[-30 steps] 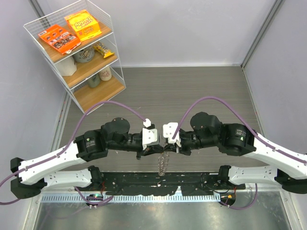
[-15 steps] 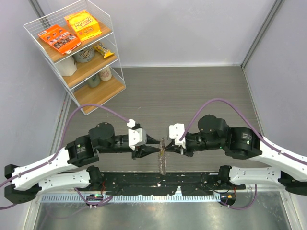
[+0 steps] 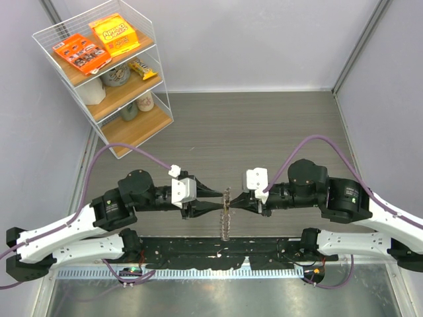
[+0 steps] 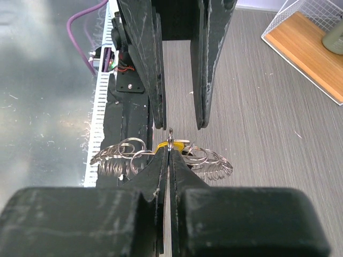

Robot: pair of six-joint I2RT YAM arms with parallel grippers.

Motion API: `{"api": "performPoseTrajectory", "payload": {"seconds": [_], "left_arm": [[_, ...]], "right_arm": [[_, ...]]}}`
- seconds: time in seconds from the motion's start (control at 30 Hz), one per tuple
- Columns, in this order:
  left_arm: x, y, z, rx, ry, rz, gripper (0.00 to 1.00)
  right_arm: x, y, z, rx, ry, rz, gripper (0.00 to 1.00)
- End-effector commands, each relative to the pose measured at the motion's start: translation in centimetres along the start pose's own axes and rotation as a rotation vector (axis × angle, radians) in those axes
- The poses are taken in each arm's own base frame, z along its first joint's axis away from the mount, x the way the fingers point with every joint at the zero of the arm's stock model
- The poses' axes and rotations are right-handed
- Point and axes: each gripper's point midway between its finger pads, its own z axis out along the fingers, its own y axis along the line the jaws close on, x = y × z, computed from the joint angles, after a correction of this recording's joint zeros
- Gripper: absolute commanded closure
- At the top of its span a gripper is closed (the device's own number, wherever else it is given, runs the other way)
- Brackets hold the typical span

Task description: Put the keys on the keyring

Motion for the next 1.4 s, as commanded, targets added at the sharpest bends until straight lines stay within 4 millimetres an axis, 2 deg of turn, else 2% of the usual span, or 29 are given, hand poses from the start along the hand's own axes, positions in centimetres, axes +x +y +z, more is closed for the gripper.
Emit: {"api": "performPoseTrajectory", "payload": {"seconds": [0.0, 0.33, 0.6, 1.17, 1.37], "left_arm": [[-1.9, -0.4, 0.4, 0.032, -0.064, 0.016, 0.66], [-1.6, -0.7, 0.5, 0.05, -0.053, 0.014, 0.77], [-1.5, -0.9, 0.7, 0.068, -0.042, 0.012, 1.0], [-1.4, -0.7, 0.6, 0.054, -0.043, 0.019, 1.0], [-1.5, -0.6, 0.7, 0.051, -0.046, 0.02, 1.0]], "right_arm": [[-3.4, 0.0, -0.7, 0.007, -0.136, -0.018, 0.95], [-3.9, 0.0, -0.7, 0.002, -0.151, -0.017, 0.95], [-4.6, 0.2, -1.1, -0.002, -0.18, -0.018, 0.94], [-6.7, -0.8, -3.0, 0.087, -0.336, -0.051, 0.95], [-7.3, -0.9, -3.0, 0.094, -0.39, -0.044, 0.95]]}}
